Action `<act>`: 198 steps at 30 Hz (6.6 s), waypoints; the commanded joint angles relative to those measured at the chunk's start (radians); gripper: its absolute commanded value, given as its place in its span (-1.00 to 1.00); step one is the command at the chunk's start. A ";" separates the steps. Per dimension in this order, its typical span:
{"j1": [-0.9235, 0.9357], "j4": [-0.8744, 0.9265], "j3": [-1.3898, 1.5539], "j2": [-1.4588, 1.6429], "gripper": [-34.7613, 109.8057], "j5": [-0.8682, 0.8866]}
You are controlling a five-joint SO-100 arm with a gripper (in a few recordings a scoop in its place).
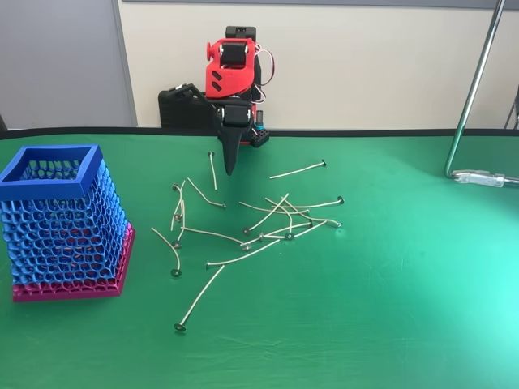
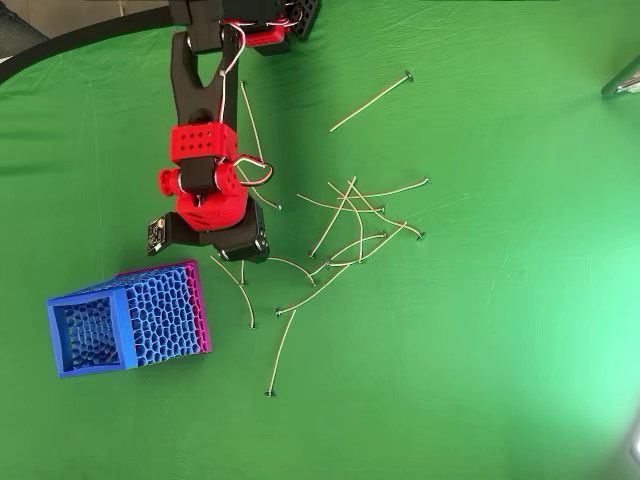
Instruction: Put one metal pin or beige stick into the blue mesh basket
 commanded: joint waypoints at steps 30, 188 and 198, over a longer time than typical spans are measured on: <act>-0.066 0.005 -0.606 -0.457 -0.51 -0.273; 0.456 0.138 -0.735 0.107 -0.51 -0.083; 0.518 0.138 -0.965 -0.106 -0.51 -0.109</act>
